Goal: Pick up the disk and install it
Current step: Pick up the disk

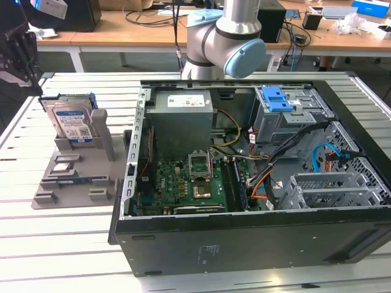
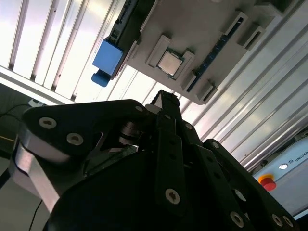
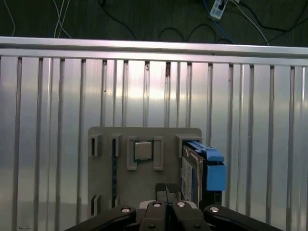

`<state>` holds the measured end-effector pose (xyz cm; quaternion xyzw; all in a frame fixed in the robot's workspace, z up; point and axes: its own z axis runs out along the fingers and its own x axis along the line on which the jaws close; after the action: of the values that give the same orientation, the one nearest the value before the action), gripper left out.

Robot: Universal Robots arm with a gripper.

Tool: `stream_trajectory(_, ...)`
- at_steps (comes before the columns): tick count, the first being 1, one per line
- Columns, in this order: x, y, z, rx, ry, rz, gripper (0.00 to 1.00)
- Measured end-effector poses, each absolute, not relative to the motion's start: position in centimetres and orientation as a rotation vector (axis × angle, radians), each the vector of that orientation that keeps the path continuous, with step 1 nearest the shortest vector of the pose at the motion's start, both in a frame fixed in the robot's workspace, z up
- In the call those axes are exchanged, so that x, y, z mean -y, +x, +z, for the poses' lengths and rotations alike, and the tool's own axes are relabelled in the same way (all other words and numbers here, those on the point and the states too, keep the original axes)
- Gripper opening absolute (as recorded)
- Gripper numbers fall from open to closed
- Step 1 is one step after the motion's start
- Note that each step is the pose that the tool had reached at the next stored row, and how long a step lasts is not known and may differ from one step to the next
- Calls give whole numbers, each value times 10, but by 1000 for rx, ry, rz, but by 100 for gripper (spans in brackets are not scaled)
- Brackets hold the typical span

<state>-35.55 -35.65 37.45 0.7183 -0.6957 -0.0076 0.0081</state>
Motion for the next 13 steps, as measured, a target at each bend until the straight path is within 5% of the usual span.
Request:
stream_trajectory(7,357,-355,374,2173,2246,-24,11)
stream_trajectory(11,356,-355,374,2173,2247,-24,29)
stream_trajectory(12,357,-355,374,2172,2247,-24,42)
stream_trajectory(13,357,-355,374,2172,2247,-24,42)
